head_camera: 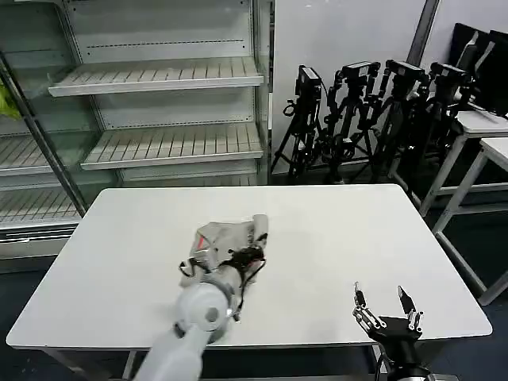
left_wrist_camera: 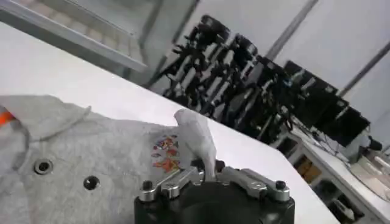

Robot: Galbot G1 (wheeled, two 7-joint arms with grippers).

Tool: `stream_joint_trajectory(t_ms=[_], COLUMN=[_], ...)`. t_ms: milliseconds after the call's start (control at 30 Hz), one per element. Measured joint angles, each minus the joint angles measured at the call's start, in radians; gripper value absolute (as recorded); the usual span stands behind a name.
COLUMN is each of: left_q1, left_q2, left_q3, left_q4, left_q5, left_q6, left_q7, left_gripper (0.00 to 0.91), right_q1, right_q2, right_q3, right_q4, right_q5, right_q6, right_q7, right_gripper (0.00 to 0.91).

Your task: Fold and organize the clothes.

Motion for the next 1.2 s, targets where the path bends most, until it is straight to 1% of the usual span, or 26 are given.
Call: stream_joint_trajectory(t_ms=[133,233,367,500,700,833,933,1067,1200], left_q1=[-0.026,-0.034,-0.037,-0.03,0.008,0.074,0.143,0.239,0.326], left_q2=[-0.048,-0.067,-0.075,-0.066,-0.018,0.037,0.079,0.111,0.14], left_q3=[0.041,0.062,0.084,0.104,0.082,0.028,-0.028,-0.104,-0.173], left_q4=[0.051,0.07,0.076,0.068,0.01,-0.052,-0.103,-0.166,-0.22], left_q5=[0.049,0.086,0.143,0.235,0.398,0.481,0.528,0.575,0.612], left_q6=[-0.017,-0.034,-0.068,-0.133,-0.252,-0.293,-0.313,-0.322,-0.316], left_q7=[0.008,0.019,0.043,0.082,0.112,0.134,0.151,0.172,0.19], left_gripper=[0.907,0.907,0.907,0.907,0.907,0.907,0.907,0.907,0.907], right_q1=[0.008,0.014,0.021,0.028,0.043,0.042,0.047,0.056,0.058], right_q2=[-0.005,-0.008,-0.011,-0.014,-0.012,-0.016,-0.019,-0.026,-0.03], right_q3=[0.0,0.0,-0.001,-0.001,-0.004,-0.016,-0.025,-0.035,-0.048], right_q4=[-0.002,-0.002,-0.002,-0.002,-0.007,-0.014,-0.019,-0.033,-0.048], right_q5=[0.003,0.004,-0.007,-0.032,-0.079,-0.131,-0.154,-0.172,-0.198], right_q6=[-0.004,-0.004,0.003,0.011,0.028,0.045,0.053,0.053,0.049], right_q7=[0.001,0.003,0.005,0.004,0.01,0.019,0.028,0.041,0.041], right_gripper=[0.907,0.907,0.907,0.907,0.907,0.907,0.907,0.907,0.907])
